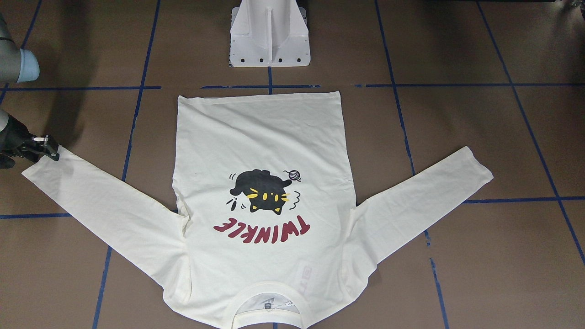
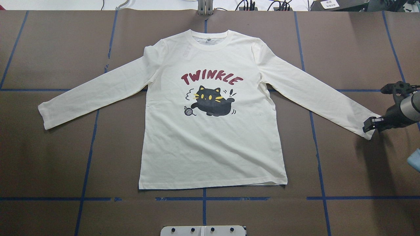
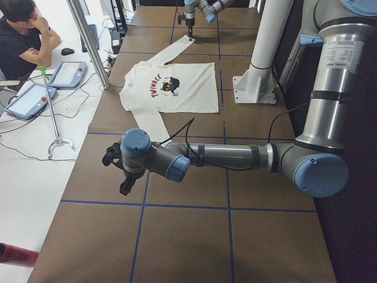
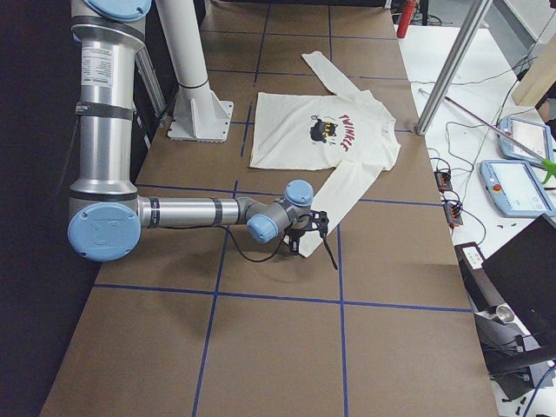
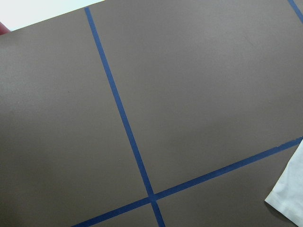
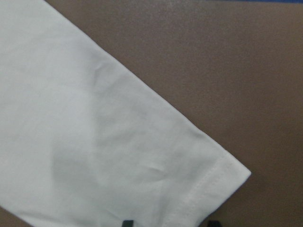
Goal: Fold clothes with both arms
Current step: 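Lower the right gripper to the cuff of the sleeve nearest it and grasp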
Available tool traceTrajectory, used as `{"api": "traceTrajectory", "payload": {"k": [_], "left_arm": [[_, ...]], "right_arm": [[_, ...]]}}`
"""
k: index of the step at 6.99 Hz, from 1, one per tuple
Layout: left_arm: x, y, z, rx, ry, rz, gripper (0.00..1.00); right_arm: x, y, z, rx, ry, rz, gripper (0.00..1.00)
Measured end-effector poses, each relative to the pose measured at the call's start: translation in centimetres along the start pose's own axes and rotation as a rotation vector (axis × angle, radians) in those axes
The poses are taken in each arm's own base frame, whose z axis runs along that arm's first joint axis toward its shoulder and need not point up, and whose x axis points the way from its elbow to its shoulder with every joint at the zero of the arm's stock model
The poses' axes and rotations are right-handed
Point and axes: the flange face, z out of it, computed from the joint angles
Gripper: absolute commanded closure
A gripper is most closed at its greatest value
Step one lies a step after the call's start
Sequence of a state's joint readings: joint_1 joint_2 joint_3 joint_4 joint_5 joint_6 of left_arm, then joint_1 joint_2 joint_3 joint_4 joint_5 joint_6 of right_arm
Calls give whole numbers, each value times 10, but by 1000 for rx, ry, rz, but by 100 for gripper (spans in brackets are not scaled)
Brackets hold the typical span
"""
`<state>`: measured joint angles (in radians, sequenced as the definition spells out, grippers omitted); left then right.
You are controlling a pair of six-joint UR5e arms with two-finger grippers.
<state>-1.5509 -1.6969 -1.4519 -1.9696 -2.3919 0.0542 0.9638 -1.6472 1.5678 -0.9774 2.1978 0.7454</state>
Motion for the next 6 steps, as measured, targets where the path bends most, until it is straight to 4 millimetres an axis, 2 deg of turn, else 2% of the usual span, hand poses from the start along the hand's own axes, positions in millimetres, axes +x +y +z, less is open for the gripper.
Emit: {"api": "traceTrajectory", "payload": {"k": [2, 6], "left_arm": [[1, 0, 0, 1, 1, 0, 0], [0, 0, 0, 1, 1, 1, 0]], "right_arm": [[-7, -1, -6, 5, -14, -8, 100], [-27, -17, -38, 43, -79, -23, 100]]}}
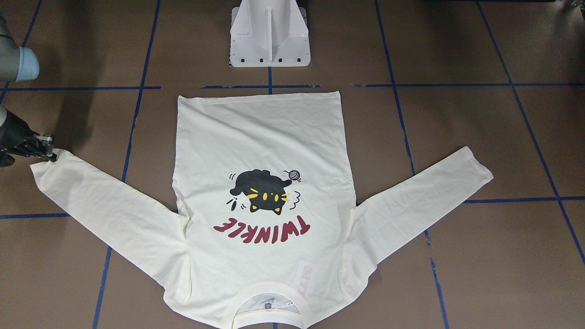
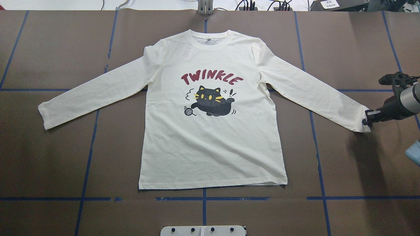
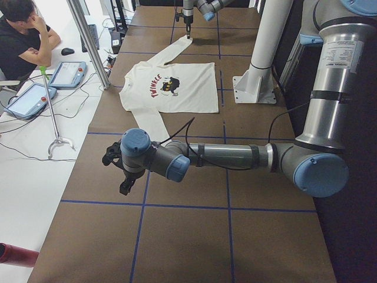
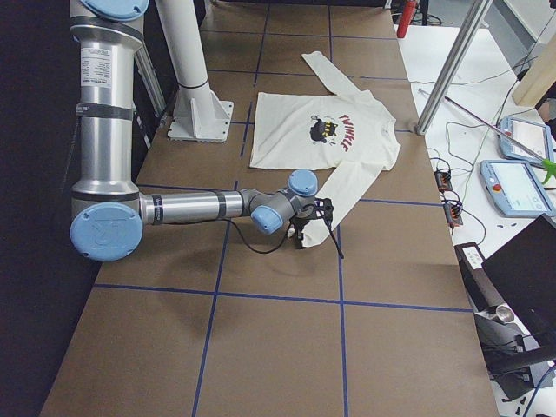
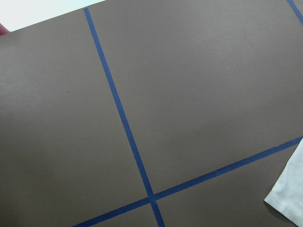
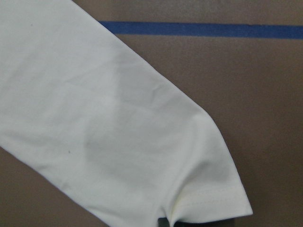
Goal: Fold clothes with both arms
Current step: 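Carry the sleeve with the right gripper across the shirt front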
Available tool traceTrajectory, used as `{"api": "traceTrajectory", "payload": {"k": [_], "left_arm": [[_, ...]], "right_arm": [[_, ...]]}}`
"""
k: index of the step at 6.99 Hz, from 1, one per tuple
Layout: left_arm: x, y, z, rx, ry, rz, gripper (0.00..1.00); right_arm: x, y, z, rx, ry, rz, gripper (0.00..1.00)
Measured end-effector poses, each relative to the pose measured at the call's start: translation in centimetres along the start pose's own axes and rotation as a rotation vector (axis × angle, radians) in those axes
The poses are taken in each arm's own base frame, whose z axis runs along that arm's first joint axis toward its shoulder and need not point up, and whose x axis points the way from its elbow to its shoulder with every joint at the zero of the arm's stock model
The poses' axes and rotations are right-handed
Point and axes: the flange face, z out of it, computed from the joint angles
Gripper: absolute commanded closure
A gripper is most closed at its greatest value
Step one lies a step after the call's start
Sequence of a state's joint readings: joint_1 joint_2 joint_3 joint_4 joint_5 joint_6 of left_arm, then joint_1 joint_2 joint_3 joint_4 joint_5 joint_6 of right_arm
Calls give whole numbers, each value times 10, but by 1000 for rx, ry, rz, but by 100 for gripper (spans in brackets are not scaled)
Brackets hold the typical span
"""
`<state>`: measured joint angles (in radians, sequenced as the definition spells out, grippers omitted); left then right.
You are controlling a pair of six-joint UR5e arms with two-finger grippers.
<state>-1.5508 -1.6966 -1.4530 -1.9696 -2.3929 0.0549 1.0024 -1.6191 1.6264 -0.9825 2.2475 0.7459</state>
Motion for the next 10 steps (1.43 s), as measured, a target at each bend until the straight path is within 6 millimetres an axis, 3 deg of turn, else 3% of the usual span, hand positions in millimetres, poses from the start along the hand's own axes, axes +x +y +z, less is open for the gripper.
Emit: {"api": "traceTrajectory", "payload": {"k": [1, 2, 3, 6, 7, 8, 9, 10], "left_arm": [[0, 0, 0, 0, 0, -1, 0], [0, 0, 0, 0, 0, -1, 0], [0, -1, 0, 1, 0, -2, 0], [-1, 0, 1, -2, 0, -6, 0], [-2, 0, 1, -3, 0, -8, 0], [-2, 1, 2, -5, 0, -10, 0], [-3, 2, 3, -7, 1, -12, 0], [-4, 2, 4, -8, 1, -13, 0]], "right_arm": [[-12, -13, -13, 28, -23, -7, 100], [-39, -35, -28, 63, -62, -3, 100], [-81, -66, -46, 104, -113, 30, 100], [-252, -173, -105, 195, -282, 96, 100], [-311, -200, -129, 213, -330, 85, 100], [-372, -210, -149, 218, -379, 61, 100], [-432, -203, -151, 206, -417, 29, 100], [-491, -183, -133, 199, -432, -6, 100]]}}
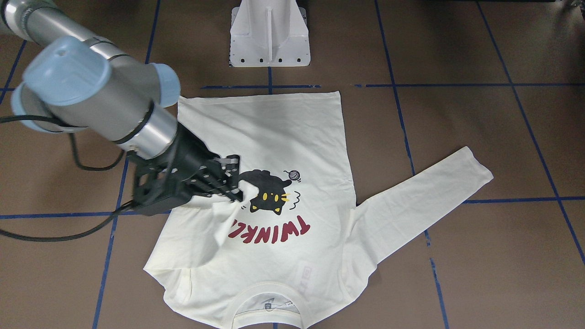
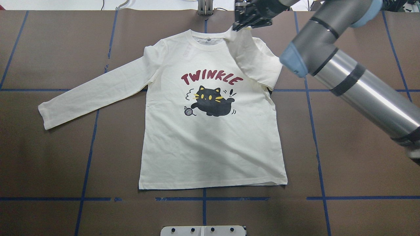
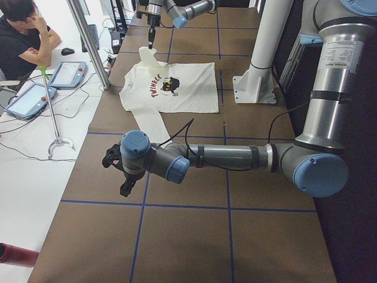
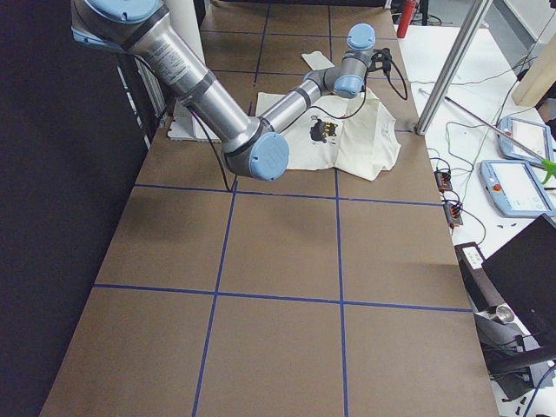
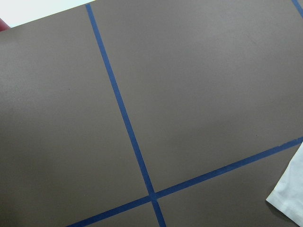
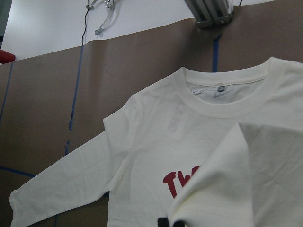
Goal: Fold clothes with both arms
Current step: 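Carry the sleeve with the right gripper across the shirt front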
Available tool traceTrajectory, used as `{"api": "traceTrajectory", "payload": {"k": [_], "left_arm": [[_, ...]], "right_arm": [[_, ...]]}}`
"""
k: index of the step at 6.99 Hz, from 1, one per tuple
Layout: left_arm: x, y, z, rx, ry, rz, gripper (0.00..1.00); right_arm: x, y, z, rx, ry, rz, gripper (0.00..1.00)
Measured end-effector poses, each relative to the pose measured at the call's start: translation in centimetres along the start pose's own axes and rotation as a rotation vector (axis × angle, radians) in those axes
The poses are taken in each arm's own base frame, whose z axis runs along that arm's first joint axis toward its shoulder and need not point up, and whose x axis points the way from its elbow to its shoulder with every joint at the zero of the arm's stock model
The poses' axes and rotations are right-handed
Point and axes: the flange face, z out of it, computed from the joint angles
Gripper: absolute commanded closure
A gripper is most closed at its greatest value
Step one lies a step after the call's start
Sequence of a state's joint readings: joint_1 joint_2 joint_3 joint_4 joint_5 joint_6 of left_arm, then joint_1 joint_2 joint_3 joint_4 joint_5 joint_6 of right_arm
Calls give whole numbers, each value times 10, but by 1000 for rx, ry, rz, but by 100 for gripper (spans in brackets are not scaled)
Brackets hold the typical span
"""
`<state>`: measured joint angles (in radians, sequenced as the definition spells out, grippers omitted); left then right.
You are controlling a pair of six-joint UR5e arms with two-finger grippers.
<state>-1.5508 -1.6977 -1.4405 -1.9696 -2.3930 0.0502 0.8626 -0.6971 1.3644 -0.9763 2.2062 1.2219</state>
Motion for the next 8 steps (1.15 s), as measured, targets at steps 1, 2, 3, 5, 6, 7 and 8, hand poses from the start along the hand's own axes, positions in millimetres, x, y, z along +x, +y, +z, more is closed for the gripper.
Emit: {"api": "traceTrajectory", "payload": {"k": [1, 2, 3, 5, 6, 7, 8], "left_arm": [[0, 1, 0, -1, 0, -1, 0], [0, 1, 0, -1, 0, -2, 0], [0, 1, 0, -1, 0, -4, 0], [0, 0, 0, -1, 0, -9, 0], [0, 0, 0, -2, 0, -10, 0], [-1, 1, 1, -2, 0, -11, 0], [-2, 1, 1, -3, 0, -12, 0]], "right_arm": [[-30, 31, 35, 0, -2, -25, 100], [-46, 62, 65, -2, 3, -42, 100], [-52, 89, 88, -8, 14, -52, 100], [-55, 126, 116, 4, 13, -74, 100], [-47, 135, 119, 13, -16, -79, 100], [-38, 144, 121, 24, -60, -74, 100], [-33, 153, 122, 40, -101, -67, 100]]}}
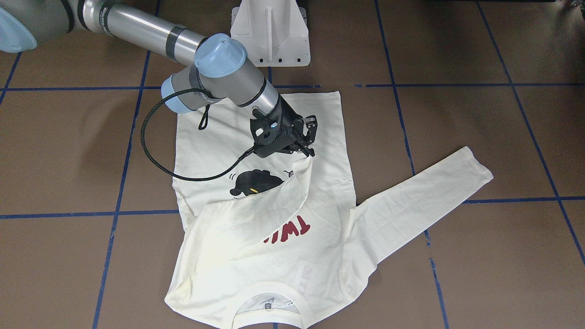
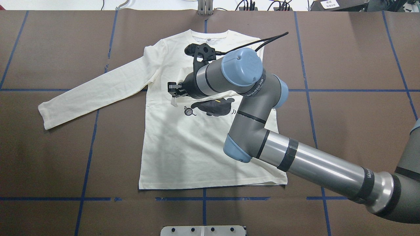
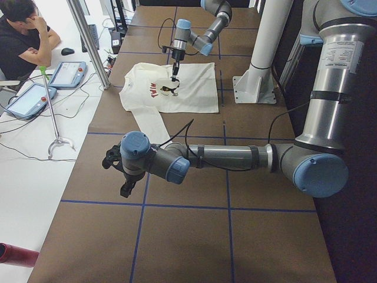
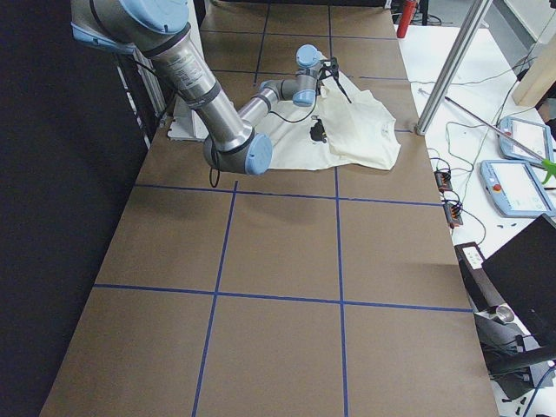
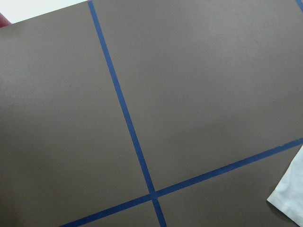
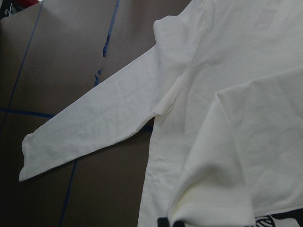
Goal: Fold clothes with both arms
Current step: 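Carry the sleeve with the right gripper across the shirt front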
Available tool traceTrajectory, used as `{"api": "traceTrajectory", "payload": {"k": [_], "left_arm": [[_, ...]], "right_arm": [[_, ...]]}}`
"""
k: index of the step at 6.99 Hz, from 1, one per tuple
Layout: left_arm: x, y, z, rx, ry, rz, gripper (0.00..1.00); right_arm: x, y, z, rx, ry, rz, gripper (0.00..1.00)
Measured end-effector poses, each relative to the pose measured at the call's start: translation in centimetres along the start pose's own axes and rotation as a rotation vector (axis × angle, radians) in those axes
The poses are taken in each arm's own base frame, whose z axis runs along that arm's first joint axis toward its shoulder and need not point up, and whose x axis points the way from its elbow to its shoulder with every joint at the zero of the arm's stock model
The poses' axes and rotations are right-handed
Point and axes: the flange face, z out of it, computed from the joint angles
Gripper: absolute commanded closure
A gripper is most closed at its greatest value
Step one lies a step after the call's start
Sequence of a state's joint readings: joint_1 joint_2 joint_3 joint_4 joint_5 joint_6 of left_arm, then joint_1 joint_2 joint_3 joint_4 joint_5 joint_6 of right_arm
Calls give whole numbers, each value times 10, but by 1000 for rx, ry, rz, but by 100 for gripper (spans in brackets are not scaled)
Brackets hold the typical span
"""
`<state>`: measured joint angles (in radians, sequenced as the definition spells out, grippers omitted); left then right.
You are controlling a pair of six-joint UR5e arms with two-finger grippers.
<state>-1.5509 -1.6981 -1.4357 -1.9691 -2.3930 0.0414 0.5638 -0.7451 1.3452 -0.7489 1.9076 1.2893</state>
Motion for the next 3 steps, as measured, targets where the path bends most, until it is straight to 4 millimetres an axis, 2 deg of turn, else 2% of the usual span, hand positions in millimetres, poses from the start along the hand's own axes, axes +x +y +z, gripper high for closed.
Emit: {"api": "traceTrajectory", "payload": {"k": [3], "left_arm": [[-1, 0, 1, -1, 0, -1, 0]], "right_arm": [[-6, 4, -6, 65, -89, 37, 100]]}}
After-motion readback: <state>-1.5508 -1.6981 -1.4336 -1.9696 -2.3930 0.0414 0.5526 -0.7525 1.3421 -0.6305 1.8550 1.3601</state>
